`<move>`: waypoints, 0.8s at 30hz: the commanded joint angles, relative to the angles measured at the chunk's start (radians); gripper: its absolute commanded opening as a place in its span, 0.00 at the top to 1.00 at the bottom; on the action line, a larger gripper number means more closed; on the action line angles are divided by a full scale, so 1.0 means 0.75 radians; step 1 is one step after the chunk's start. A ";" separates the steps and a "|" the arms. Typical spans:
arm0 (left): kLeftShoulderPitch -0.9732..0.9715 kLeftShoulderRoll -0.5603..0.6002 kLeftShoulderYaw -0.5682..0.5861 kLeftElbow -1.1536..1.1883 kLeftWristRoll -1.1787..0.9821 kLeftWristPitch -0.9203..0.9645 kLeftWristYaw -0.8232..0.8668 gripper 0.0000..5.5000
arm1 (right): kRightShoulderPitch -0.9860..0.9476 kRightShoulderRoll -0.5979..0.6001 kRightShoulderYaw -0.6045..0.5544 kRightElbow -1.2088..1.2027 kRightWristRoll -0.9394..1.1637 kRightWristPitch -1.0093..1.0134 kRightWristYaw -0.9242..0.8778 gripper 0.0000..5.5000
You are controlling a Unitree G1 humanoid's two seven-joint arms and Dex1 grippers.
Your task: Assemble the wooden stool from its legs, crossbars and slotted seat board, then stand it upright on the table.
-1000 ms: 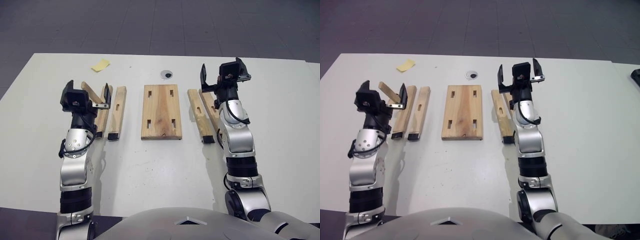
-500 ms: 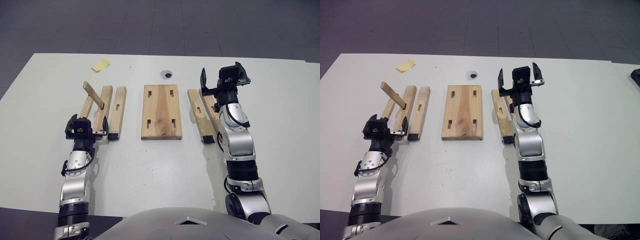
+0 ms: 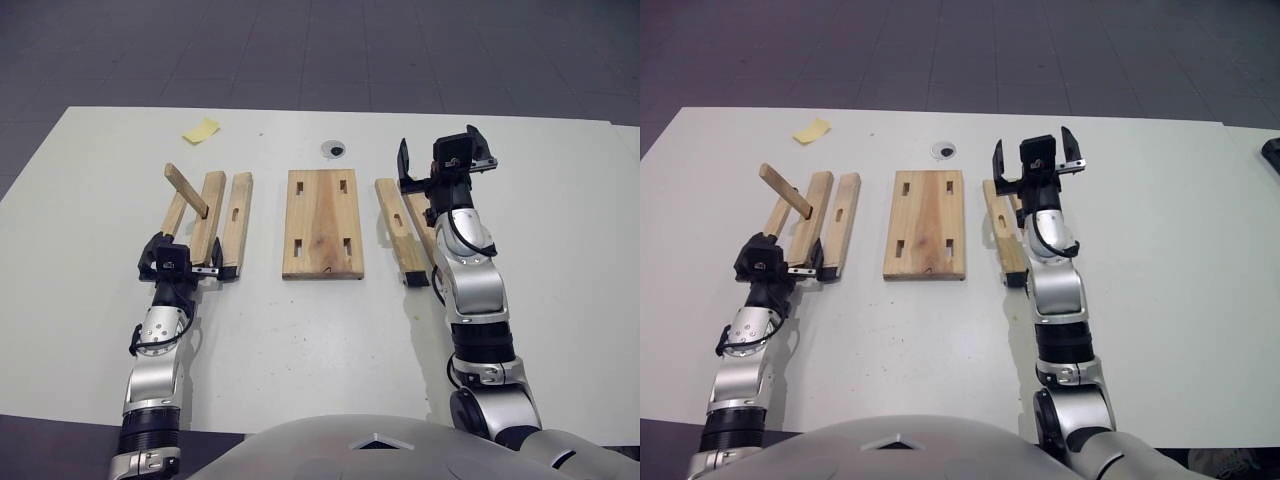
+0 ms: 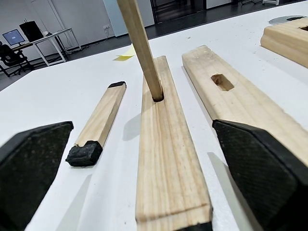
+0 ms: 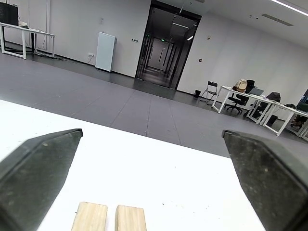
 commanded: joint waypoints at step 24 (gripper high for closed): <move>-0.060 0.070 -0.020 0.119 -0.166 0.417 -0.213 0.61 | -0.024 0.016 -0.006 -0.021 0.007 0.009 0.007 0.02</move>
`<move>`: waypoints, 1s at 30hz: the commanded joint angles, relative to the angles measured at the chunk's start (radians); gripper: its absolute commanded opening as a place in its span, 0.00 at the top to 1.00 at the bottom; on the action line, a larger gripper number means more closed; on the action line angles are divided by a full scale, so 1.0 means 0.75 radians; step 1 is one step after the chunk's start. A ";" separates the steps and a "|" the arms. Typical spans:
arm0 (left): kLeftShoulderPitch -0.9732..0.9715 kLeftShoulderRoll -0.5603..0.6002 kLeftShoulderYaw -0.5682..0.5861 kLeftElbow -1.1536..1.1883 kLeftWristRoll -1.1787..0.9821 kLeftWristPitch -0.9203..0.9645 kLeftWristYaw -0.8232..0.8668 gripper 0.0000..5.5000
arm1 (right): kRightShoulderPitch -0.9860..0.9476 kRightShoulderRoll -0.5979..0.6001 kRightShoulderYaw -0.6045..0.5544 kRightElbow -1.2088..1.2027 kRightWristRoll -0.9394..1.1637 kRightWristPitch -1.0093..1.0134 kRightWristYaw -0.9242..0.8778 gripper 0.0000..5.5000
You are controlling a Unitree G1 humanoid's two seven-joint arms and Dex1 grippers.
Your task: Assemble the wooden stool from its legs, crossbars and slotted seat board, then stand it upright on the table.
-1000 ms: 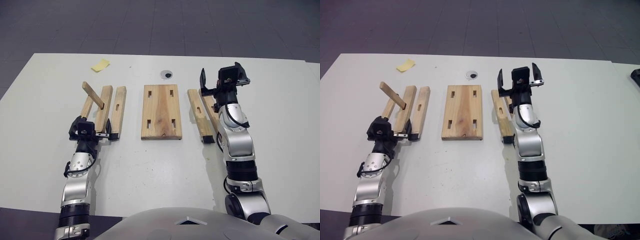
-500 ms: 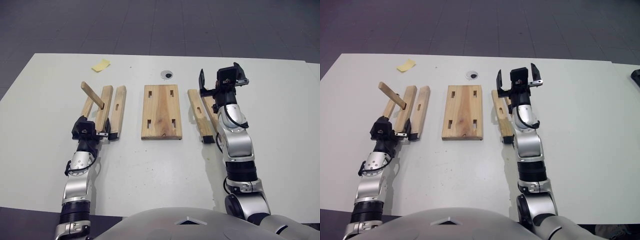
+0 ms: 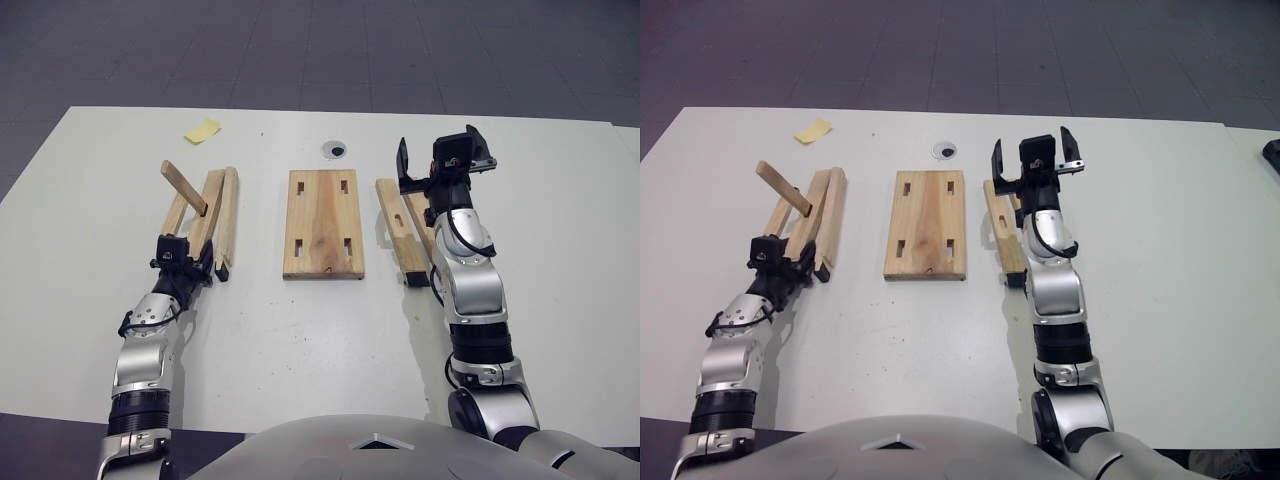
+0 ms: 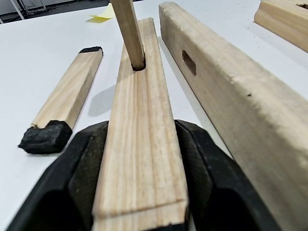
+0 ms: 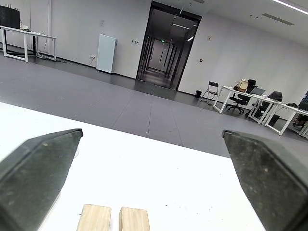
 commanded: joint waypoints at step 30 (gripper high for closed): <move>-0.620 0.087 -0.089 -0.224 -0.219 -0.032 -0.290 0.61 | -0.604 0.173 -0.584 -0.050 1.287 0.485 0.044 0.02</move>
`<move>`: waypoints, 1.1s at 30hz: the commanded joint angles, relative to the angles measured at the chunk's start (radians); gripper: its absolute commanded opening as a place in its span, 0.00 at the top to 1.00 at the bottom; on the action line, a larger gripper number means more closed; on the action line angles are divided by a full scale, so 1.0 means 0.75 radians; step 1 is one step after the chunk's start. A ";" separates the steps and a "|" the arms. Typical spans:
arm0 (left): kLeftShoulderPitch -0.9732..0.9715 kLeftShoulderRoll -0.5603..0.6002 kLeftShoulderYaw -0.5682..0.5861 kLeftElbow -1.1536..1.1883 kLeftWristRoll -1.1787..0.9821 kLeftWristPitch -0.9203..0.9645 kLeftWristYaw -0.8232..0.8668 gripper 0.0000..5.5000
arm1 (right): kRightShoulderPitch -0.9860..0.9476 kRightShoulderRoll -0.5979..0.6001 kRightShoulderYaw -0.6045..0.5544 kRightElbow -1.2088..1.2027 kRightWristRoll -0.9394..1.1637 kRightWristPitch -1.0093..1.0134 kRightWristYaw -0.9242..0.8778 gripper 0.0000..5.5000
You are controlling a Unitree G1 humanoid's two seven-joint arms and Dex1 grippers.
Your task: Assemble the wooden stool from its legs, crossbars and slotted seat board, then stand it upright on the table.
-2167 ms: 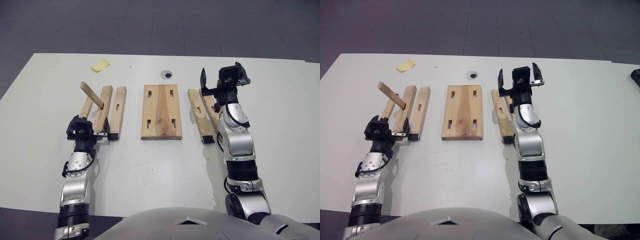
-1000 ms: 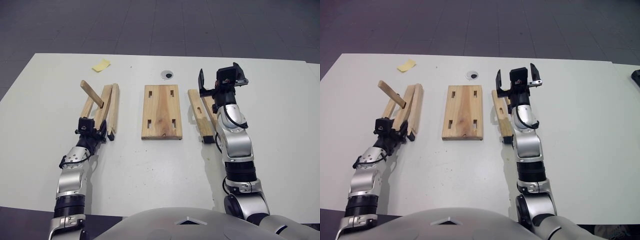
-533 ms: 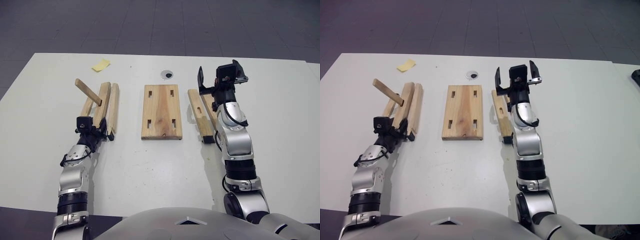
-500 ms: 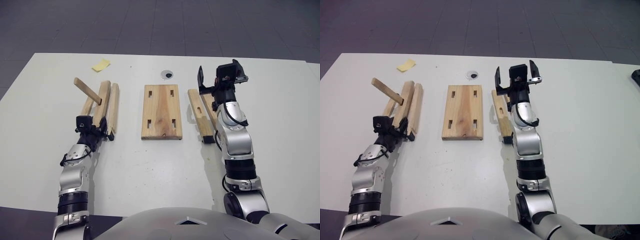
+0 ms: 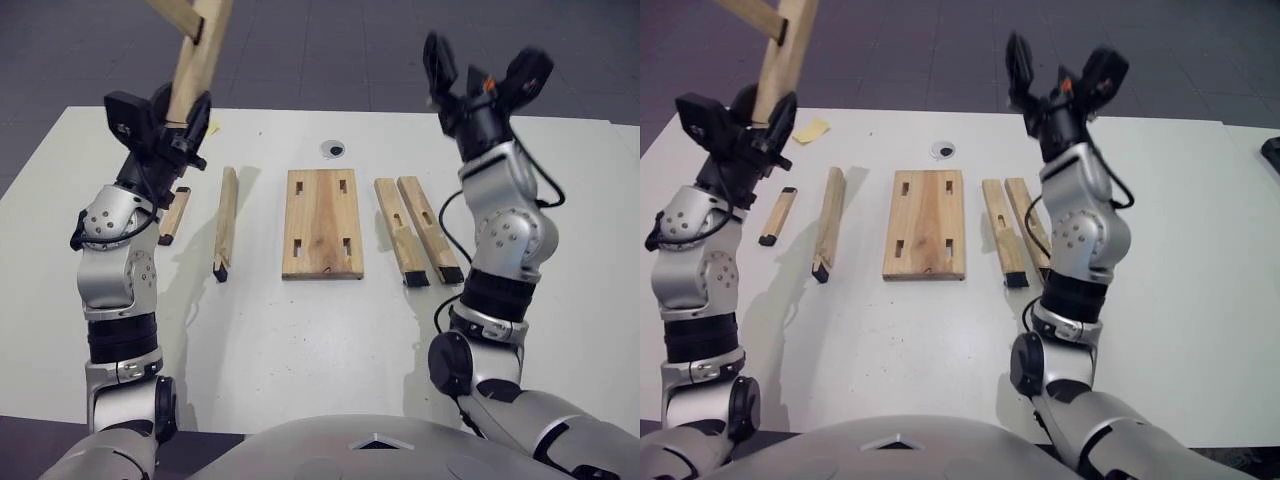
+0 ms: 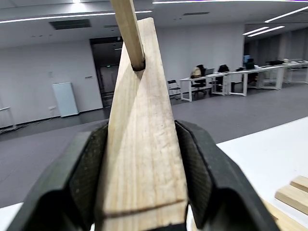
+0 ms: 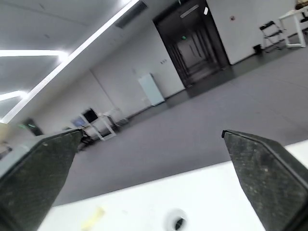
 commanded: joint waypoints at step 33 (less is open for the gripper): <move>-0.039 -0.056 -0.311 0.005 0.092 -0.134 -0.286 0.61 | -0.171 0.023 -0.061 0.466 0.469 0.163 -0.042 0.40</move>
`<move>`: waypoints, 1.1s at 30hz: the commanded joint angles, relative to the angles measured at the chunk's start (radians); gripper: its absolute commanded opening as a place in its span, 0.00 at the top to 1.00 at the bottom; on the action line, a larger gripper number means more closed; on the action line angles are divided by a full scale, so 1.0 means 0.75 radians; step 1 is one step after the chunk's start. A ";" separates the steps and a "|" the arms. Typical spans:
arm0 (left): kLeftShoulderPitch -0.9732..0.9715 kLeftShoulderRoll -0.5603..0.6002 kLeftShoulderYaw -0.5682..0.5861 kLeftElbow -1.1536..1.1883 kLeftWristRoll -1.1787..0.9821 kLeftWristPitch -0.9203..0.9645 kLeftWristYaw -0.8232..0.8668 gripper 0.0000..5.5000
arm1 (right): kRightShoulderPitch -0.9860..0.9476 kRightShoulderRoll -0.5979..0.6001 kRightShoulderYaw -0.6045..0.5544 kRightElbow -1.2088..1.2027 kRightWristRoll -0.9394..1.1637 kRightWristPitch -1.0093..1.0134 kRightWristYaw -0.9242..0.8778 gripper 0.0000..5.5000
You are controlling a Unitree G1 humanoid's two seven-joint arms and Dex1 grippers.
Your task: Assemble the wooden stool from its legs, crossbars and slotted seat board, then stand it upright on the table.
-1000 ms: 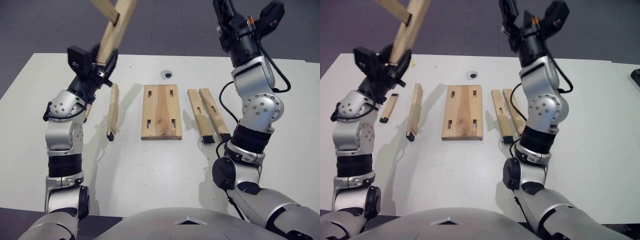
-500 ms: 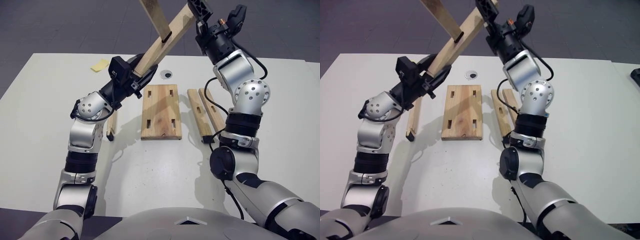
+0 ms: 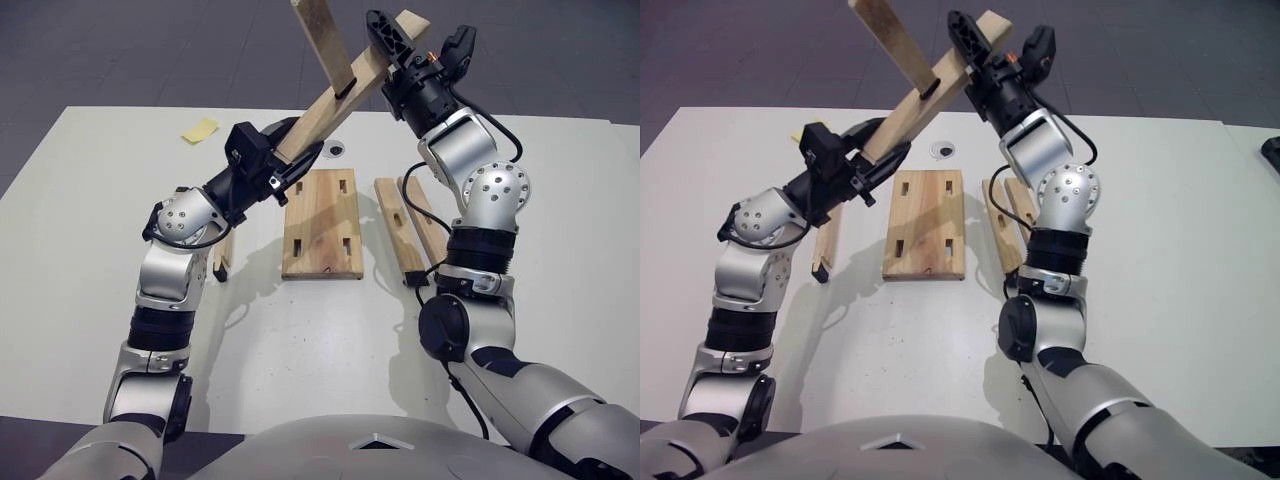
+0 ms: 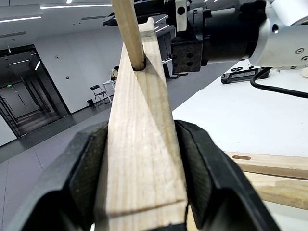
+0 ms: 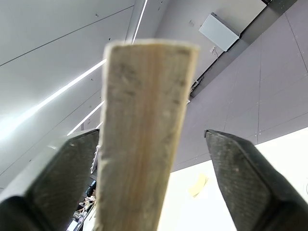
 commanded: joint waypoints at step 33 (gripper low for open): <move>0.148 0.148 -0.017 0.026 0.173 0.074 -0.018 0.09 | 0.487 -0.123 0.048 -0.701 -0.032 -0.026 -0.199 0.82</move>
